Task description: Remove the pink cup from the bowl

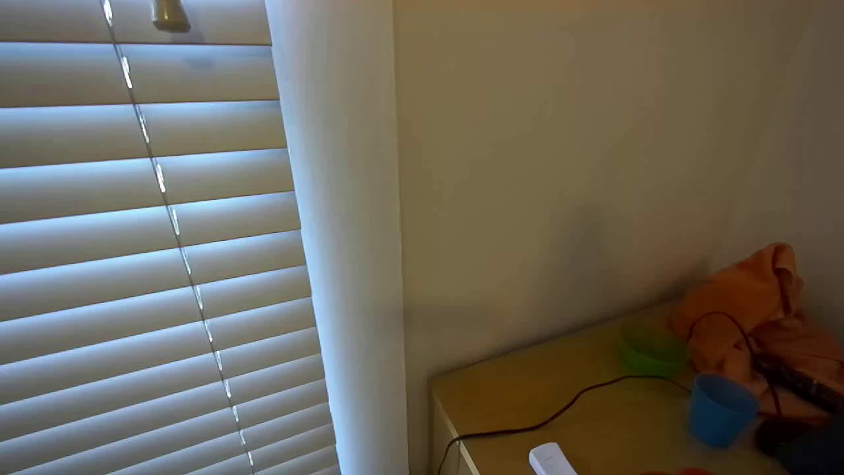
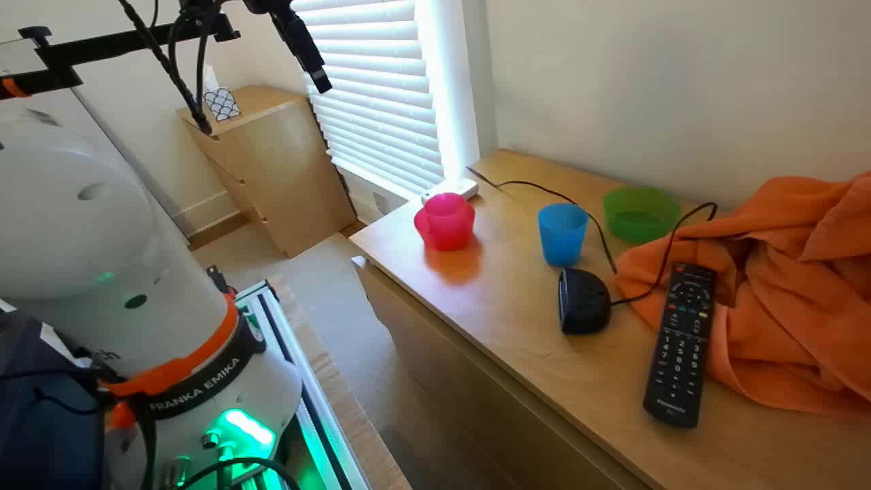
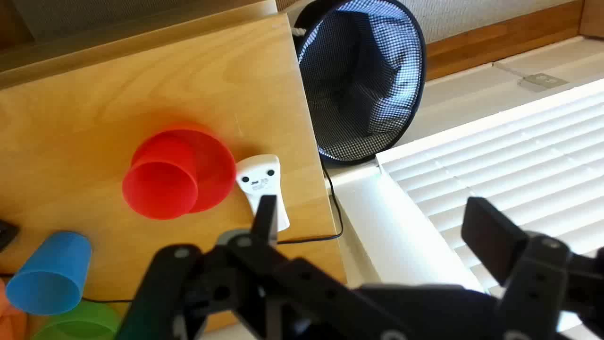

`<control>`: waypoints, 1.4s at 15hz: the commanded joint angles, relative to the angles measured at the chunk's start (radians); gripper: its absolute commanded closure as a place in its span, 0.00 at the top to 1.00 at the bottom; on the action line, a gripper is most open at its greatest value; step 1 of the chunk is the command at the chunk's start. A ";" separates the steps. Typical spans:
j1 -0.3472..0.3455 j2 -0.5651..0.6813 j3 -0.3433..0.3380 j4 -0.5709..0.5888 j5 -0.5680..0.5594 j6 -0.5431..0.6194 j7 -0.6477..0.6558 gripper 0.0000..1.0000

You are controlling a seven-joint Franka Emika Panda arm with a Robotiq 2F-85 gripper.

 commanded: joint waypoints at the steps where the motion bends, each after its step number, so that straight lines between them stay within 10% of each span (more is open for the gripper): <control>1: 0.002 0.001 -0.003 0.001 -0.004 -0.003 0.002 1.00; 6: -0.026 -0.006 -0.004 0.004 -0.027 0.020 0.005 1.00; 14: -0.262 0.157 -0.268 0.098 -0.111 0.066 -0.129 1.00; 21: -0.183 0.334 -0.374 -0.054 0.080 0.259 -0.299 1.00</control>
